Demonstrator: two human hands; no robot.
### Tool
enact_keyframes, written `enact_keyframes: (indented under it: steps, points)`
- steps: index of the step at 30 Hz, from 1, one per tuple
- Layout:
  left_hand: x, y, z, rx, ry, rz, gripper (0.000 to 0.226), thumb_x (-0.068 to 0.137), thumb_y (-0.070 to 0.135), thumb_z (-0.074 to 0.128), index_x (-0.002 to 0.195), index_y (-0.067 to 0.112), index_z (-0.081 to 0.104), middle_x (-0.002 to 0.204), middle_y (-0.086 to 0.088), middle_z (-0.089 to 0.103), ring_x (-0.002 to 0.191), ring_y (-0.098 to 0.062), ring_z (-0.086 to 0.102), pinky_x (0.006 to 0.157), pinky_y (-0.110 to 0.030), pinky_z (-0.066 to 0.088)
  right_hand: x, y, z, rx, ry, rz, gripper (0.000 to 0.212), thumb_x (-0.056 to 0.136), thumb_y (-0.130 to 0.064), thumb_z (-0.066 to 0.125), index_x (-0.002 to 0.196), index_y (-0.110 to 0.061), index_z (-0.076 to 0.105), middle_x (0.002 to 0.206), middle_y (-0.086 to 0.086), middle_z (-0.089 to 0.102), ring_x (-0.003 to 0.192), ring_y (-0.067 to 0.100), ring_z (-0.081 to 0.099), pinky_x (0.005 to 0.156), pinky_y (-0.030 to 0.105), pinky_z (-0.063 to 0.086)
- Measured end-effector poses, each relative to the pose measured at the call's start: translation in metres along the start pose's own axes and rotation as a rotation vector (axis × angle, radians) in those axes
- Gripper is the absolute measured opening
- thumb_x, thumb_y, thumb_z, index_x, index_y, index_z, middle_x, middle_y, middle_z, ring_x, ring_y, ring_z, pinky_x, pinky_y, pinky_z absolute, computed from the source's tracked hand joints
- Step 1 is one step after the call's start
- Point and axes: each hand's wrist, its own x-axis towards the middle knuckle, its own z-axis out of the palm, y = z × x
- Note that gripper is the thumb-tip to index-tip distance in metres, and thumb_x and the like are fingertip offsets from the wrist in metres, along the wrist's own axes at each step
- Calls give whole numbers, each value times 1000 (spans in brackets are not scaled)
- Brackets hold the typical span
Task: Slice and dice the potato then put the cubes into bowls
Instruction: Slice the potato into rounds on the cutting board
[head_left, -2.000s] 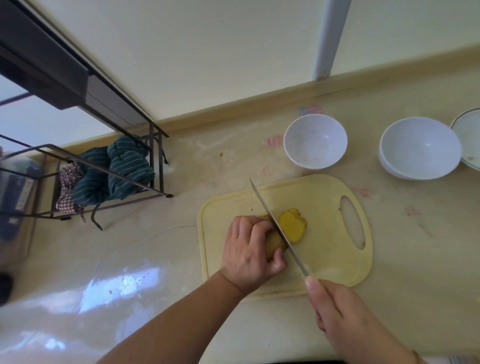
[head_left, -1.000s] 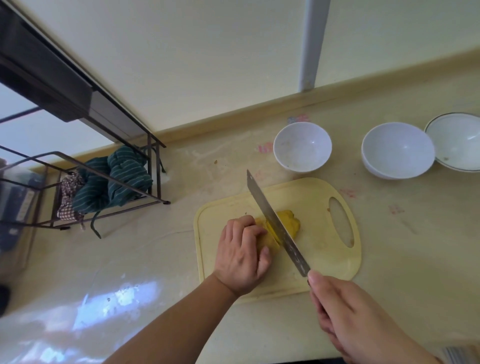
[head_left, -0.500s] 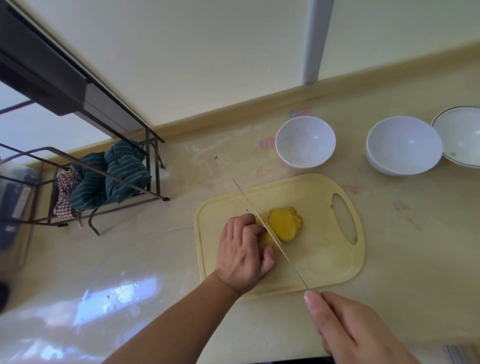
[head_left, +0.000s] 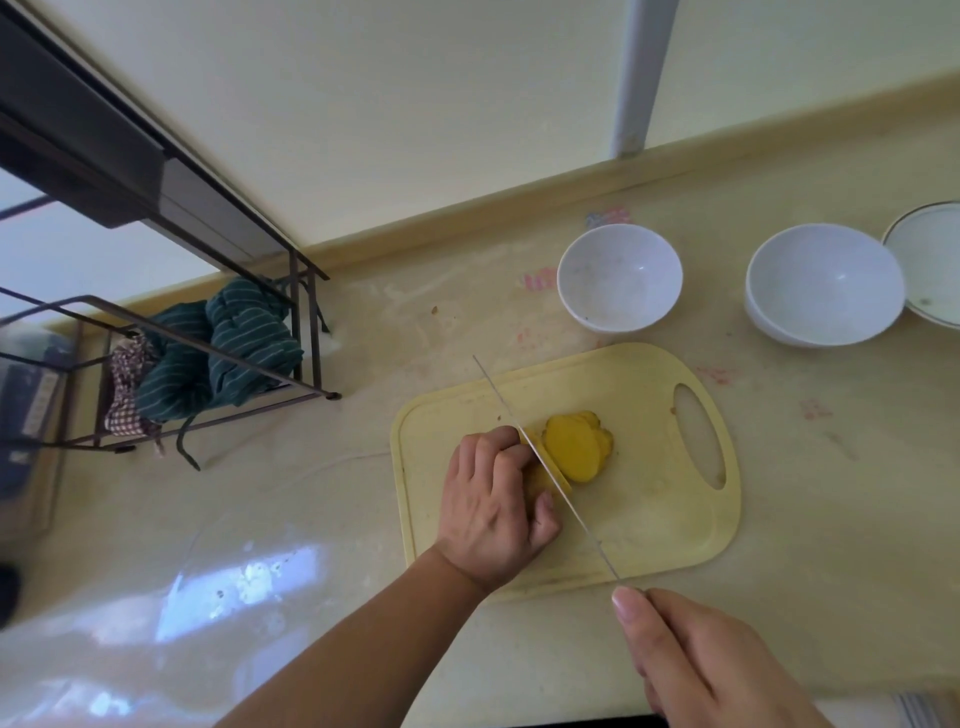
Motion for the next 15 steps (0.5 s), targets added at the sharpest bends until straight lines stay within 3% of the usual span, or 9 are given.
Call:
enact_keyframes:
  steps: [3, 8, 10, 12, 13, 15]
  points:
    - [1, 0, 1, 1, -6, 0, 33, 87, 27, 57, 112, 7, 50, 112, -10, 47, 90, -29, 48, 81, -39, 44, 3, 2, 0, -6, -20, 10, 49, 76, -62, 31, 60, -19, 48, 48, -14, 55, 56, 2, 56, 55, 16, 39]
    - [2, 0, 0, -10, -9, -6, 32, 86, 27, 57, 111, 8, 50, 112, -10, 48, 91, -30, 50, 81, -39, 45, 4, 0, -1, 14, -19, 37, 53, 75, -65, 30, 60, -18, 48, 46, -13, 53, 53, 2, 53, 56, 18, 39]
    - [2, 0, 0, -14, -7, -7, 32, 86, 27, 57, 111, 8, 50, 112, -10, 47, 91, -29, 49, 81, -39, 44, 3, 0, -3, 11, -1, 19, 57, 79, -77, 30, 64, -28, 55, 48, -15, 55, 56, 2, 55, 57, 18, 41]
    - [2, 0, -1, -16, -6, -7, 32, 86, 28, 57, 110, 8, 50, 112, -9, 47, 91, -29, 49, 81, -39, 45, 2, -6, -5, -11, -21, -2, 58, 56, -98, 22, 70, -51, 53, 52, -17, 58, 59, 1, 57, 56, 15, 40]
    - [2, 0, -1, -16, -8, -8, 32, 86, 28, 58, 110, 8, 50, 112, -9, 47, 91, -29, 49, 81, -39, 45, 2, -6, -6, -29, -24, -2, 55, 55, -98, 22, 71, -55, 51, 53, -18, 58, 60, 0, 57, 56, 14, 41]
    - [2, 0, 0, -15, -9, -10, 32, 86, 28, 58, 111, 9, 50, 112, -9, 47, 91, -29, 49, 80, -39, 46, 1, -7, -6, -25, -3, 17, 28, 77, -82, 31, 75, -59, 48, 54, -20, 58, 62, -1, 57, 60, 17, 43]
